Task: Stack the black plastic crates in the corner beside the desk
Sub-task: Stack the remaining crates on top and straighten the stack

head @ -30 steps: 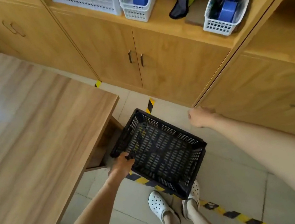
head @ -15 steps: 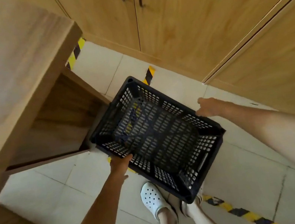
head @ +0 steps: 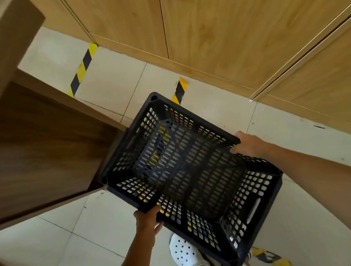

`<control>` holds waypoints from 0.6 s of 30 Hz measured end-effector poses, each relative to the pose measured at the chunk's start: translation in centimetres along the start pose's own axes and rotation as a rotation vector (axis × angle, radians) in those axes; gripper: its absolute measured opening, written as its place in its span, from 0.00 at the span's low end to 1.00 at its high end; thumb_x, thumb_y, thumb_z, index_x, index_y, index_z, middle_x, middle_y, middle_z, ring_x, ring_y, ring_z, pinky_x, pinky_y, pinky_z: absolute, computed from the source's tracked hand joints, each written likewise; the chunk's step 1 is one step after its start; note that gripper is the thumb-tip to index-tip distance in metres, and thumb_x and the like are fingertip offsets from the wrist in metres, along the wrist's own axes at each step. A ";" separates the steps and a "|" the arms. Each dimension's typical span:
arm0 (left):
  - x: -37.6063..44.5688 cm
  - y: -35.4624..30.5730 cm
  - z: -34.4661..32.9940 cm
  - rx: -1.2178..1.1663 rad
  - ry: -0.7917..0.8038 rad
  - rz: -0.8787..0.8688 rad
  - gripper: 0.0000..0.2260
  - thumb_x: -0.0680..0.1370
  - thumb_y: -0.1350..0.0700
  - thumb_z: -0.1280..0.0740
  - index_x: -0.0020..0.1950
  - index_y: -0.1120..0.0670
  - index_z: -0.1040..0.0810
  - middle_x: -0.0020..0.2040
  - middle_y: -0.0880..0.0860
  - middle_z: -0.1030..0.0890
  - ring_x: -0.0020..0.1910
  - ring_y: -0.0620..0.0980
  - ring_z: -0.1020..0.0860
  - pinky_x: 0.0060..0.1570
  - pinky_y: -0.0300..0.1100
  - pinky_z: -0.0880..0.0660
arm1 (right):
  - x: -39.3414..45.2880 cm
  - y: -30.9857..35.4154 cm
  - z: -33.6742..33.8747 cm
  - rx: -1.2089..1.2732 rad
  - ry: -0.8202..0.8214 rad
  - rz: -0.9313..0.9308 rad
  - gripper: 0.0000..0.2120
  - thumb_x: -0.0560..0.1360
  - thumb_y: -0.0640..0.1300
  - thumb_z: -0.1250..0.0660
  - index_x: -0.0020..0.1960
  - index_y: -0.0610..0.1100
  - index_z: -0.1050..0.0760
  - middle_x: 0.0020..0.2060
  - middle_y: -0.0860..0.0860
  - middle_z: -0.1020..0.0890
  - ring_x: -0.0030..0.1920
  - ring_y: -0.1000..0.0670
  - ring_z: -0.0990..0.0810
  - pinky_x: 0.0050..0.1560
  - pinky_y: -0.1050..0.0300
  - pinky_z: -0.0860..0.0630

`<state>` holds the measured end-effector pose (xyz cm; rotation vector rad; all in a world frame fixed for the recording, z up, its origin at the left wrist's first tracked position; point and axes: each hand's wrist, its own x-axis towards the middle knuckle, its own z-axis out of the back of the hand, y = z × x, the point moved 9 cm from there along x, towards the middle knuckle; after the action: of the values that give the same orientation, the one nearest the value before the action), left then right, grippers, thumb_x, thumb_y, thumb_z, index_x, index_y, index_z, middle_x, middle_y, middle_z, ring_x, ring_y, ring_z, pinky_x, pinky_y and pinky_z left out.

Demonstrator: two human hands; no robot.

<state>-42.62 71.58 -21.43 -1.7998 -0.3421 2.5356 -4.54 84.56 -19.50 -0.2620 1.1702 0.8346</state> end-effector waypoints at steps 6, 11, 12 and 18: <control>-2.3 -1.3 1.0 0.069 -0.004 -0.053 0.20 0.74 0.62 0.29 0.63 0.61 0.30 0.55 0.63 0.21 0.45 0.57 0.20 0.29 0.41 0.25 | -2.0 -1.4 1.0 -0.008 0.044 -0.045 0.33 0.79 0.49 0.37 0.77 0.39 0.46 0.74 0.40 0.37 0.72 0.40 0.36 0.68 0.51 0.35; -6.6 -4.2 0.9 0.163 0.025 -0.121 0.16 0.76 0.64 0.32 0.60 0.58 0.32 0.48 0.61 0.23 0.39 0.54 0.22 0.26 0.41 0.23 | -6.0 -3.7 3.4 0.006 0.054 -0.105 0.19 0.78 0.47 0.36 0.65 0.38 0.31 0.61 0.41 0.25 0.56 0.44 0.25 0.48 0.55 0.25; -7.6 -4.9 0.8 0.194 0.038 -0.140 0.15 0.76 0.65 0.32 0.60 0.59 0.33 0.47 0.60 0.23 0.38 0.54 0.22 0.26 0.41 0.23 | -7.0 -4.5 4.0 0.015 0.060 -0.126 0.15 0.78 0.46 0.36 0.61 0.40 0.30 0.60 0.41 0.25 0.55 0.45 0.26 0.47 0.55 0.24; -15.3 -9.5 -1.2 0.451 0.089 -0.294 0.11 0.77 0.64 0.33 0.54 0.64 0.33 0.40 0.66 0.24 0.35 0.58 0.22 0.32 0.43 0.23 | -15.6 -7.9 7.5 0.232 0.130 -0.245 0.14 0.78 0.39 0.35 0.60 0.40 0.36 0.56 0.48 0.28 0.57 0.46 0.26 0.39 0.57 0.23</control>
<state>-37.42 78.98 -5.77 -1.5517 -0.0216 2.1122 4.06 76.73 -4.50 -0.2646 1.3145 0.4682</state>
